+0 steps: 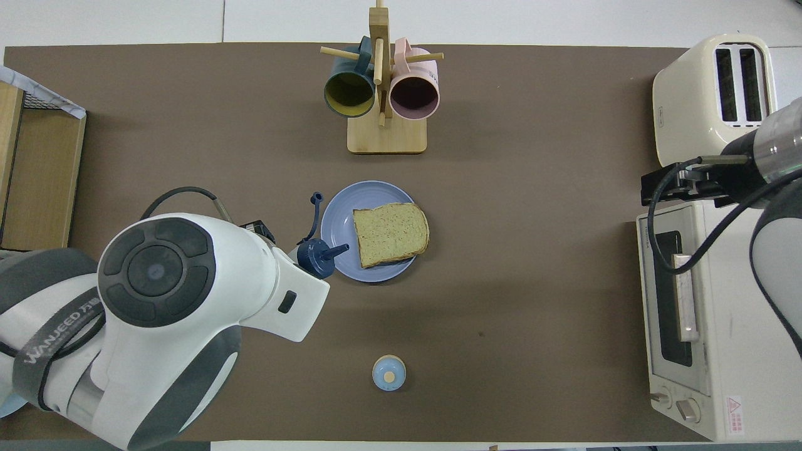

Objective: Put bread on plate and add seasoning

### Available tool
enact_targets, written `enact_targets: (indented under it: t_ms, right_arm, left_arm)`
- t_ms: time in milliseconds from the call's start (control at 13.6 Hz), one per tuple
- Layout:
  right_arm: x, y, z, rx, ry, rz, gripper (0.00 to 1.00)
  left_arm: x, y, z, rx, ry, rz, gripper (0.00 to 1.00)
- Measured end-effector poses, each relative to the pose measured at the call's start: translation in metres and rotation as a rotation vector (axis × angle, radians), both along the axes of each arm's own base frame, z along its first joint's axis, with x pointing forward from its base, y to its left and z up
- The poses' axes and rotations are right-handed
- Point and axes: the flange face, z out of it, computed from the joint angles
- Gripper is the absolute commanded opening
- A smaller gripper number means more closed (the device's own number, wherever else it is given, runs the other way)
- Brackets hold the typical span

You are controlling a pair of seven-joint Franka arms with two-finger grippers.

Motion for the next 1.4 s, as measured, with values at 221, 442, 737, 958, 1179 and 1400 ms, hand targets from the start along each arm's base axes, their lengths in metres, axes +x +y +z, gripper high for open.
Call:
enact_targets:
  t_ms: [221,442,737,958,1179,1400]
  right_arm:
    - [-0.002,0.022,-0.002,-0.003,0.005,0.041,1.00]
    - [-0.005,0.019,-0.005,-0.006,0.034,0.036,1.00]
    - [-0.004,0.012,-0.005,-0.006,0.035,0.024,1.00]
    - [-0.003,0.007,-0.005,-0.006,0.035,0.014,1.00]
    - [-0.003,0.003,-0.005,-0.006,0.035,0.007,1.00]
    - [-0.001,-0.011,-0.005,-0.004,0.034,0.000,1.00]
  left_arm:
    - [-0.003,-0.012,-0.010,0.082,-0.025,-0.024,0.00]
    - [-0.002,-0.026,-0.023,0.170,-0.042,-0.057,0.00]
    - [0.003,-0.048,-0.040,0.289,-0.046,-0.083,0.00]
    - [0.004,-0.067,-0.053,0.384,-0.051,-0.101,0.00]
    - [0.003,-0.080,-0.074,0.464,-0.058,-0.113,0.00]
    - [0.003,-0.085,-0.092,0.536,-0.059,-0.126,0.00]
